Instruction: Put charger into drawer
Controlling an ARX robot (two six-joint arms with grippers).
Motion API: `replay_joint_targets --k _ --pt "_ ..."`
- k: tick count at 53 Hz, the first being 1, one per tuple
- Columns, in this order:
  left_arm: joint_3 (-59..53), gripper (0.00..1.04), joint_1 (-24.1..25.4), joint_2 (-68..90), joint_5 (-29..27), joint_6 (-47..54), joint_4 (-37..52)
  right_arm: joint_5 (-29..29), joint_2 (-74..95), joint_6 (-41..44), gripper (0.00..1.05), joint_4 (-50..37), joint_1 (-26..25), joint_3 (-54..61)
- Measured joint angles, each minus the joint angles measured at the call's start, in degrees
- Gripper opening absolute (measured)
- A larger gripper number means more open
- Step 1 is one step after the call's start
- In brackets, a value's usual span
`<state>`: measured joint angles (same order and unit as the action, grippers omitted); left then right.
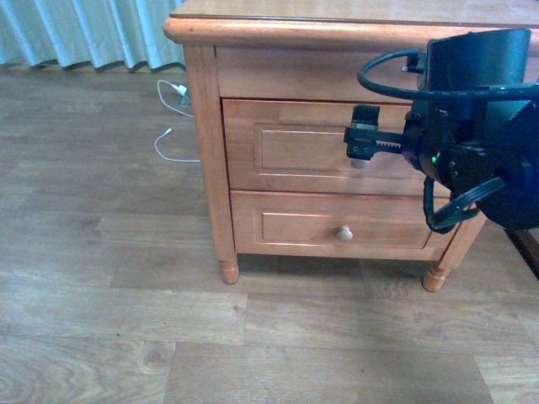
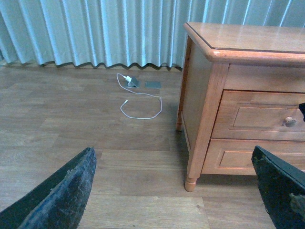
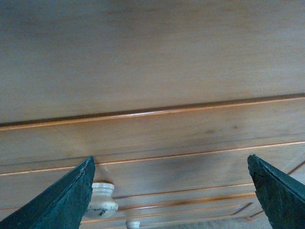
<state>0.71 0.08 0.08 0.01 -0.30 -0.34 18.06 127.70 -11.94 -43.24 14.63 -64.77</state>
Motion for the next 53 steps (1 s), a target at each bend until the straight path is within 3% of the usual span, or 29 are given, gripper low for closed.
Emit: replay_joint_targets --k 19,36,53 --pt "0.00 0.99 0.00 0.00 0.00 0.00 0.00 -7.58 -24.20 -0.28 0.97 -1.40 1.46 21.16" --pt "0.00 0.99 0.00 0.00 0.00 0.00 0.00 -9.88 -63.28 1.66 0.97 15.82 2.86 40.35" --pt "0.00 0.99 0.00 0.00 0.00 0.00 0.00 1.22 -100.80 3.30 0.97 38.42 10.12 50.73"
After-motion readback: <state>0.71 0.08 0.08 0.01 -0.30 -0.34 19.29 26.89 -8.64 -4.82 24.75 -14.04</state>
